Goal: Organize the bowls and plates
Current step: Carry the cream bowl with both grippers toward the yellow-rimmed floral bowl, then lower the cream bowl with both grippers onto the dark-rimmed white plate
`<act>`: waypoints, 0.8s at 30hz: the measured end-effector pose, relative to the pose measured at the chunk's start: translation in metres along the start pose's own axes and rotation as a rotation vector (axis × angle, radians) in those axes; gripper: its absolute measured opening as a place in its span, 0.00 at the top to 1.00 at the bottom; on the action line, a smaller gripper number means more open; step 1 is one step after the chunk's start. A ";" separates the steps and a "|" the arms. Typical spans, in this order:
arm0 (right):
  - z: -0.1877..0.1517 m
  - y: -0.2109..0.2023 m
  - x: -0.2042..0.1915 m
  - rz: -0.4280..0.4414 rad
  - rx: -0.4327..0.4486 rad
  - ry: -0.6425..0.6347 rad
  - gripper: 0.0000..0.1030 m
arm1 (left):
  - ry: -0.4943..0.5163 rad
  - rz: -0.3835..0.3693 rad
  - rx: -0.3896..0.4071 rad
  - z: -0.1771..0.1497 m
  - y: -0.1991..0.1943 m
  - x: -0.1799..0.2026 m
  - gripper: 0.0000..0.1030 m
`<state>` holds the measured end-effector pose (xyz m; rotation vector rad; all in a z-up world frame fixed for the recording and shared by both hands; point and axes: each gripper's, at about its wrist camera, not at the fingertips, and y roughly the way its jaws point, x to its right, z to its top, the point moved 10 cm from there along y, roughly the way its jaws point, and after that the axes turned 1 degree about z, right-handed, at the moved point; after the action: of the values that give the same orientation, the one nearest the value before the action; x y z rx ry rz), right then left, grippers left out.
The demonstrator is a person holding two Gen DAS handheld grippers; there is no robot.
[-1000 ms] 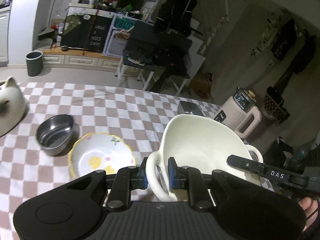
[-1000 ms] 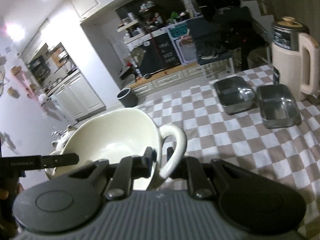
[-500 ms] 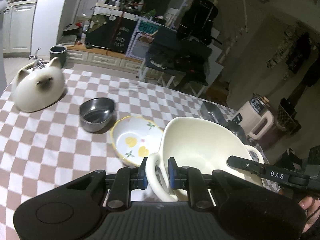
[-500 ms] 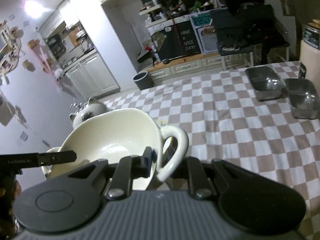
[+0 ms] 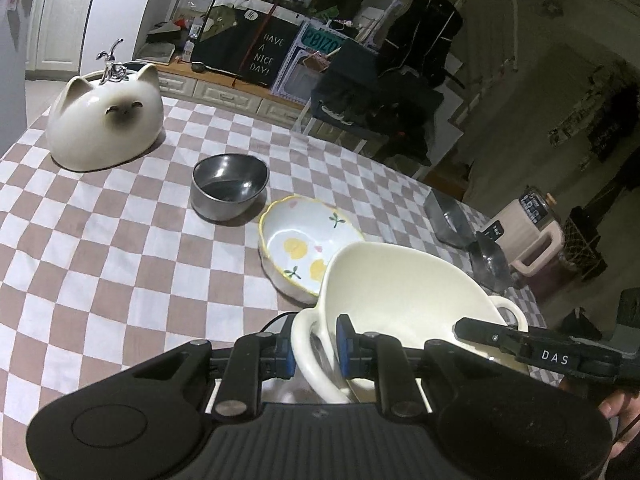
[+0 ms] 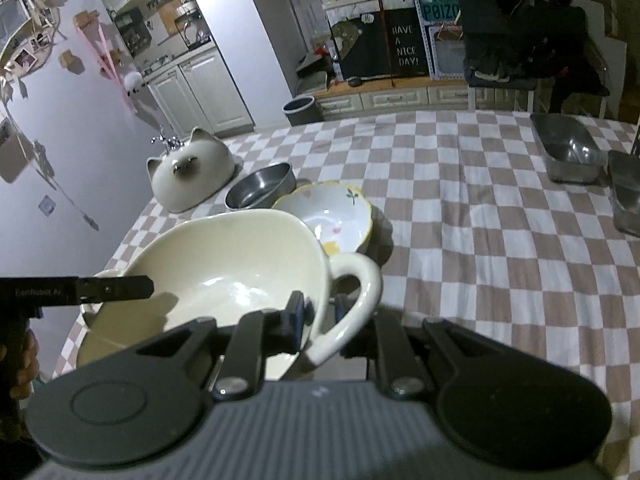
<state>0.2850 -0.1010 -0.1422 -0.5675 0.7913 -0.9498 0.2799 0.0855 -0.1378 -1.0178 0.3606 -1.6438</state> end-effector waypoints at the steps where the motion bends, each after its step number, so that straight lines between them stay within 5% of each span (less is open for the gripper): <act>1: -0.001 0.002 0.000 0.000 -0.008 0.004 0.81 | 0.000 0.005 -0.005 -0.001 0.001 -0.002 0.80; 24: -0.026 0.030 0.009 -0.085 -0.174 0.011 0.81 | -0.022 0.039 -0.205 -0.039 0.047 -0.024 0.76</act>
<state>0.2819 -0.0972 -0.1831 -0.7523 0.8699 -0.9680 0.2803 0.0809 -0.2026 -1.1738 0.5394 -1.5824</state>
